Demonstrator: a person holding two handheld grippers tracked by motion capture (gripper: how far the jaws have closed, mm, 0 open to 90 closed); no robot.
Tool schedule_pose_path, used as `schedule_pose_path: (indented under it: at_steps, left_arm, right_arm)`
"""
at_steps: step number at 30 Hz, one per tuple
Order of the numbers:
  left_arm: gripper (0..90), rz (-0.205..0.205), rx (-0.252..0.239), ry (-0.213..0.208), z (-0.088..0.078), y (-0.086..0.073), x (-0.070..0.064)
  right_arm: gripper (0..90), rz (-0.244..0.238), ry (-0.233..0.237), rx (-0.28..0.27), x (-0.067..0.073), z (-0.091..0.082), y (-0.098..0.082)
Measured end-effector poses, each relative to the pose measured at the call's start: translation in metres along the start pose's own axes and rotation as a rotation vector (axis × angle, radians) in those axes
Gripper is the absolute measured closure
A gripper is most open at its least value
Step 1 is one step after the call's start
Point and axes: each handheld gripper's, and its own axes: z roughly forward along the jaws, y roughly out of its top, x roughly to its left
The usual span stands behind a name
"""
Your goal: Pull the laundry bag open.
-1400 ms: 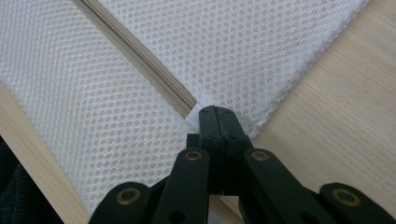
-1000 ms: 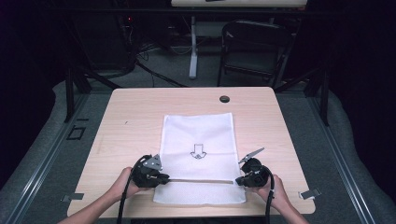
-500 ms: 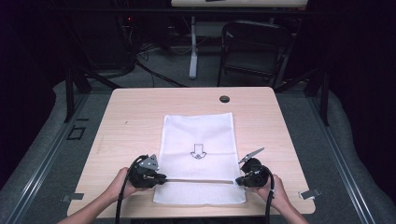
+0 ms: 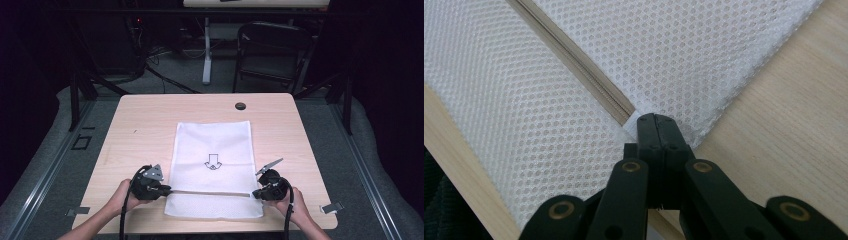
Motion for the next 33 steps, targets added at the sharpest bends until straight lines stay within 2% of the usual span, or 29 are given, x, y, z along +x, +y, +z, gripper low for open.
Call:
schedule_pose_path:
  at_steps: [1, 3, 6, 8, 9, 11, 12, 13, 14, 15, 16, 18, 20, 23, 24, 27, 30, 32, 33]
  left_arm:
    - [82.0, -0.013, -0.009, -0.011, -0.001, -0.001, 0.0]
    - [82.0, 0.009, 0.007, 0.007, -0.001, -0.001, -0.003]
    - [82.0, -0.009, -0.007, -0.003, 0.0, -0.003, -0.002]
    - [82.0, -0.006, -0.004, -0.008, -0.001, -0.004, -0.003]
    - [82.0, -0.006, -0.004, -0.003, -0.001, -0.004, -0.004]
    - [82.0, -0.008, -0.003, -0.011, -0.001, -0.006, -0.005]
    - [82.0, -0.013, -0.004, -0.002, -0.001, -0.006, -0.005]
    - [82.1, -0.007, 0.037, 0.04, -0.001, -0.007, -0.006]
    - [82.1, -0.028, 0.019, 0.02, -0.004, -0.013, -0.001]
    - [82.0, -0.06, 0.006, 0.01, -0.006, -0.016, 0.002]
    - [82.0, -0.068, 0.0, 0.009, -0.006, -0.017, 0.001]
    - [82.1, -0.034, 0.018, 0.035, -0.006, -0.016, -0.005]
    - [82.0, -0.054, 0.006, 0.022, -0.007, -0.019, -0.003]
    - [82.0, -0.046, 0.009, 0.021, -0.006, -0.02, -0.003]
    - [82.0, -0.048, 0.01, 0.019, -0.006, -0.02, -0.004]
    - [82.0, -0.051, 0.009, 0.02, -0.006, -0.021, -0.004]
    - [81.7, -0.065, 0.008, 0.008, -0.006, -0.021, -0.003]
    - [81.5, -0.075, 0.003, -0.012, -0.005, -0.021, -0.002]
    - [81.4, -0.08, 0.006, -0.018, -0.005, -0.02, -0.002]
  right_arm:
    - [90.0, 0.002, 0.0, -0.002, 0.0, 0.0, 0.0]
    - [90.0, -0.004, -0.007, 0.005, 0.0, 0.0, 0.0]
    - [90.0, -0.004, -0.011, 0.007, 0.0, 0.0, 0.0]
    - [90.0, -0.005, -0.014, 0.006, 0.0, 0.0, 0.0]
    - [90.0, 0.016, 0.0, -0.016, 0.001, 0.001, -0.001]
    - [90.0, 0.004, -0.001, -0.003, 0.0, 0.0, 0.0]
    - [90.0, 0.004, 0.0, -0.002, -0.001, 0.0, 0.0]
    - [90.0, 0.004, -0.001, -0.004, 0.0, 0.0, -0.001]
    - [90.0, 0.013, -0.001, -0.018, 0.001, 0.001, -0.001]
    - [90.0, -0.003, -0.009, -0.005, 0.0, 0.0, -0.001]
    - [90.0, 0.005, 0.002, -0.018, 0.0, 0.001, -0.001]
    - [90.0, 0.016, 0.004, -0.016, 0.001, 0.001, -0.001]
    - [90.0, 0.01, 0.0, -0.007, 0.001, 0.0, -0.001]
    - [90.0, 0.018, 0.006, -0.018, 0.001, 0.001, -0.001]
    - [90.0, -0.005, -0.007, -0.006, -0.001, 0.0, -0.001]
    - [90.0, 0.006, 0.004, -0.019, 0.0, 0.001, -0.001]
    - [90.0, -0.023, -0.009, 0.001, 0.0, 0.0, 0.0]
    - [90.0, 0.005, 0.01, -0.013, 0.0, 0.0, -0.001]
    - [90.0, 0.002, 0.006, -0.012, -0.001, 0.0, -0.001]
